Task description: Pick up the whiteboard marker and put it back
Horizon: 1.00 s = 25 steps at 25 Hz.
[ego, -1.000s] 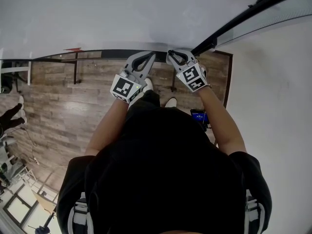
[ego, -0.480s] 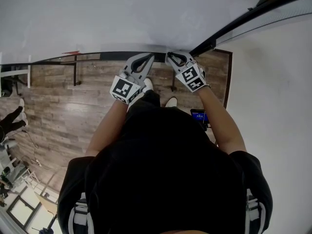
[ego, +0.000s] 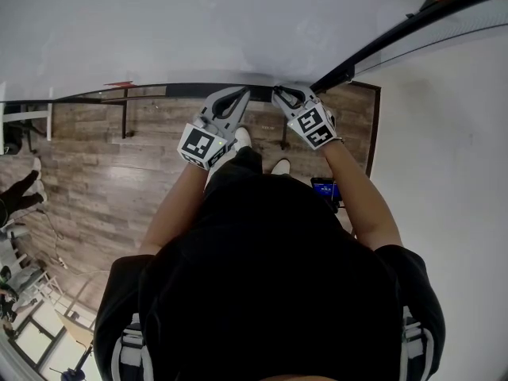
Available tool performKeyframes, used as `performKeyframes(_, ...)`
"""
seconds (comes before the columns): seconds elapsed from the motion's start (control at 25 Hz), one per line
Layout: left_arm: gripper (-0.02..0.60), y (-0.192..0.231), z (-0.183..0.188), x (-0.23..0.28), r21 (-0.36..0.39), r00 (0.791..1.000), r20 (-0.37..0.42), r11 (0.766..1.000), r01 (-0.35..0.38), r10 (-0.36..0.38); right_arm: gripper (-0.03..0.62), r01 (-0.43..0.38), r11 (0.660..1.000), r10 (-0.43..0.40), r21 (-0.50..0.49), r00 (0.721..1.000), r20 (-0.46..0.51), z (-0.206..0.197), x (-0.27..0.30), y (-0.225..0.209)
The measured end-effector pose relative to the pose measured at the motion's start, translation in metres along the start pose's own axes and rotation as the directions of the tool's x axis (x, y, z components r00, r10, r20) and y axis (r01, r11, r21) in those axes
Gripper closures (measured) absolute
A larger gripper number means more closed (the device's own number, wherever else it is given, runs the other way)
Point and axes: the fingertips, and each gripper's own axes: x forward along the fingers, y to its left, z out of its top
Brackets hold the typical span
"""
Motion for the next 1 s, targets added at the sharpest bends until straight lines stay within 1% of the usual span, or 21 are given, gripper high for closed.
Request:
performKeyframes(0.16, 0.578, -0.002, 0.002, -0.002, 0.0, 1.0, 0.002, 1.0, 0.0, 0.0, 0.513, -0.003, 1.0, 0.003, 0.015, 1.0, -0.014, -0.004, -0.002, 0.001)
performKeyframes(0.44, 0.578, 0.001, 0.001, -0.006, -0.002, 1.0, -0.001, 1.0, -0.004, 0.004, 0.508, 0.016, 0.999, -0.018, 0.043, 0.999, 0.027, 0.007, -0.013, -0.003)
performKeyframes(0.64, 0.578, -0.001, 0.003, -0.004, 0.004, 1.0, -0.009, 1.0, -0.021, 0.021, 0.51, 0.044, 0.997, -0.051, 0.069, 0.994, 0.099, 0.026, -0.035, -0.01)
performKeyframes(0.8, 0.578, -0.004, 0.012, -0.003, 0.007, 1.0, 0.001, 1.0, -0.012, 0.012, 0.51, 0.041, 0.994, -0.056, 0.1, 0.987, 0.15, 0.046, -0.051, -0.009)
performKeyframes(1.0, 0.578, -0.016, 0.022, 0.001, 0.02, 1.0, 0.009, 1.0, -0.007, 0.007, 0.511, 0.037, 0.988, -0.072, 0.151, 0.97, 0.232, 0.067, -0.08, -0.013)
